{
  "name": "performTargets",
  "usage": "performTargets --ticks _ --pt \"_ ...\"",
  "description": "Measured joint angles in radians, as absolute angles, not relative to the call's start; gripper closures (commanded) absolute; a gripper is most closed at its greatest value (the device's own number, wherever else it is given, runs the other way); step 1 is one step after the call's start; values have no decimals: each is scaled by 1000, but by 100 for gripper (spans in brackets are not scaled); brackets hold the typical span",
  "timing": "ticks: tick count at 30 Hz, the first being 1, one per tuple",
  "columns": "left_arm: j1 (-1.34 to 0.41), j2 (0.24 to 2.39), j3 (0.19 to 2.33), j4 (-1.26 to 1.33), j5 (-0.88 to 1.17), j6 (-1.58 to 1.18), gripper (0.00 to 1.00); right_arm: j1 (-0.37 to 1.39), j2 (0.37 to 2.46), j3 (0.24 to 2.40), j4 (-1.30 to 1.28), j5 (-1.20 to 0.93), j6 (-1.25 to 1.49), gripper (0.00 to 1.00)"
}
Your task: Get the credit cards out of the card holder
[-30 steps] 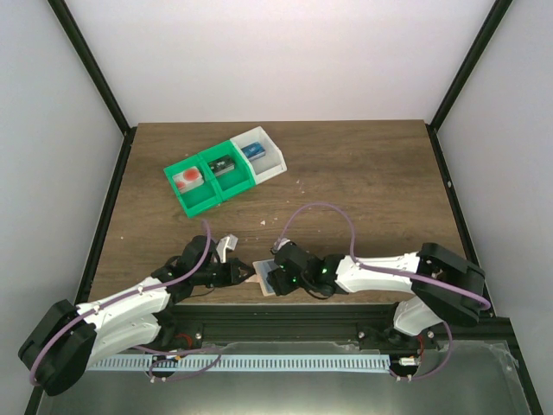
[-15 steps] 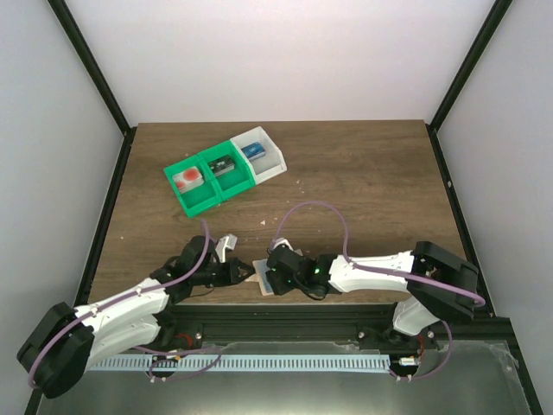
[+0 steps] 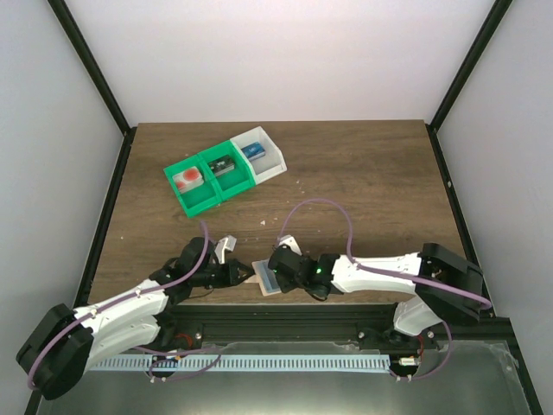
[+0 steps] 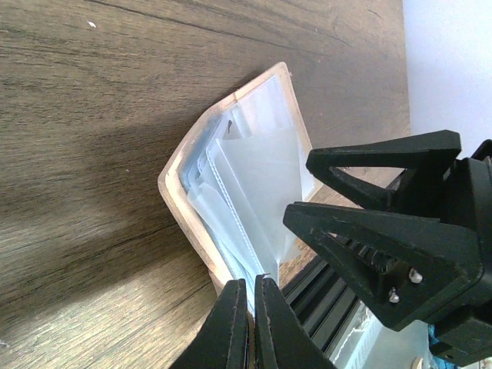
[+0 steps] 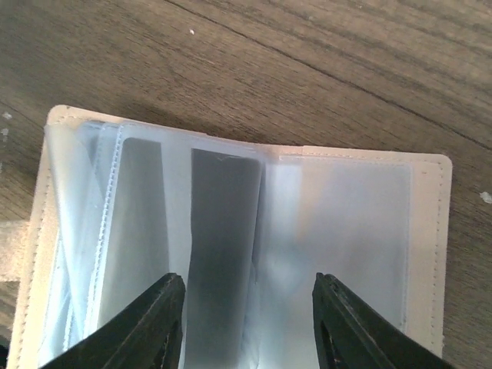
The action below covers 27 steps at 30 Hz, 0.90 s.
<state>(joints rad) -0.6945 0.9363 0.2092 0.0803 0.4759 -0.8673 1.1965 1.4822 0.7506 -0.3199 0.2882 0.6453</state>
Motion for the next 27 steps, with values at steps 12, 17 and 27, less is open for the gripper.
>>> performTargets --ticks 12,17,27 --pt "-694 937 209 81 476 -867 100 1197 1439 699 -207 187 637 60" --pt "-694 938 209 81 477 -867 100 1197 1452 700 -165 164 638 71" --pt "-694 925 209 81 479 -867 100 1198 1481 700 -191 199 644 92"
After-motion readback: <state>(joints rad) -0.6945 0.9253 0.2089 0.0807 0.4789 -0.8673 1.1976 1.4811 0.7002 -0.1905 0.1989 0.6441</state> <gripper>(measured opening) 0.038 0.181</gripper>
